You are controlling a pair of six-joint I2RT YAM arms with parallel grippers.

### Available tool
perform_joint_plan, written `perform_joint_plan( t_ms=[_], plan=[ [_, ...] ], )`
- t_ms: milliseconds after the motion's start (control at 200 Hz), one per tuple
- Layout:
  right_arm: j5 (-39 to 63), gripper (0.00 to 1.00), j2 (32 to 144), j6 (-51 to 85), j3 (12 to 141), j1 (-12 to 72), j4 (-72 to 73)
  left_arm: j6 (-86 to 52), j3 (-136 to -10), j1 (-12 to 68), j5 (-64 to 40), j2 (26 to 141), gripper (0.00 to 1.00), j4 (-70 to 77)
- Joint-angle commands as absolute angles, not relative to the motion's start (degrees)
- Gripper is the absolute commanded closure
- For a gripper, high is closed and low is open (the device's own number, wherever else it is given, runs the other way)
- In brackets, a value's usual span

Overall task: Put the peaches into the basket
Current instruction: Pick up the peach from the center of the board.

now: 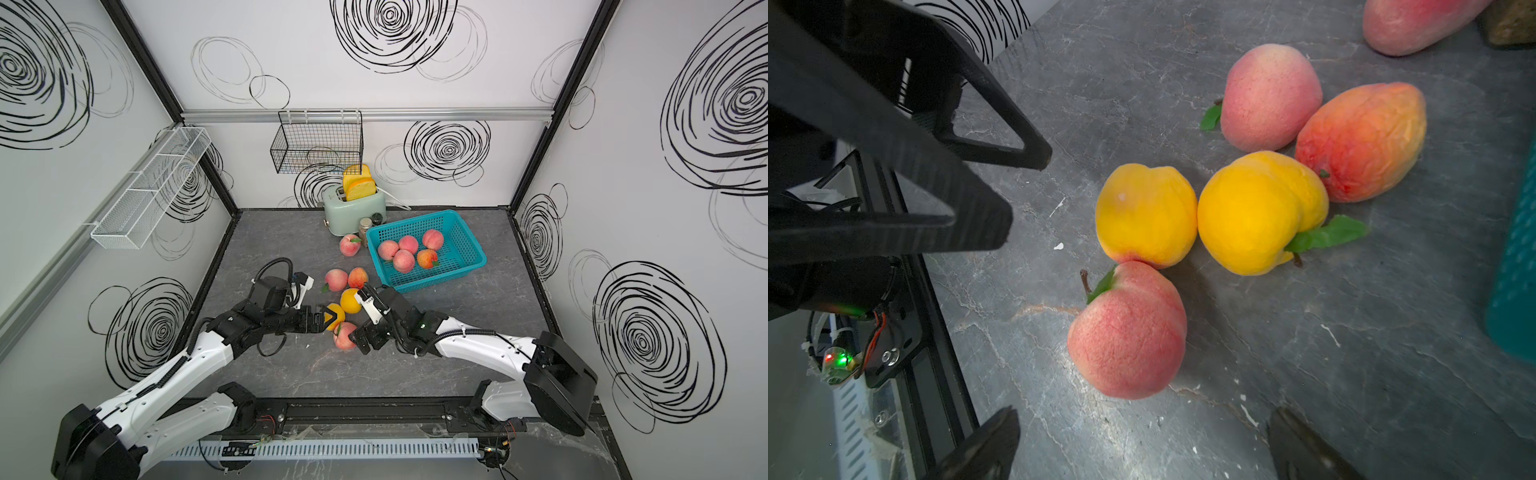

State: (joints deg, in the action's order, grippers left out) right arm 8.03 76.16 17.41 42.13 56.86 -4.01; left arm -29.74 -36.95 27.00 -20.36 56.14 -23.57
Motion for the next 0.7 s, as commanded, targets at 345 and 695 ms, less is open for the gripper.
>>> perform_joint_plan(
  t_ms=[345,695],
  plan=[
    [8.02,0.03,82.44,19.38,40.24,58.47,6.38,-34.80,-33.78,27.51,-19.39,55.34,0.02,-20.67],
    [8.72,0.03,87.68,18.74,41.90,58.50,7.63,-34.72,-33.64,27.51,-18.99,57.23,0.02,-19.43]
  ],
)
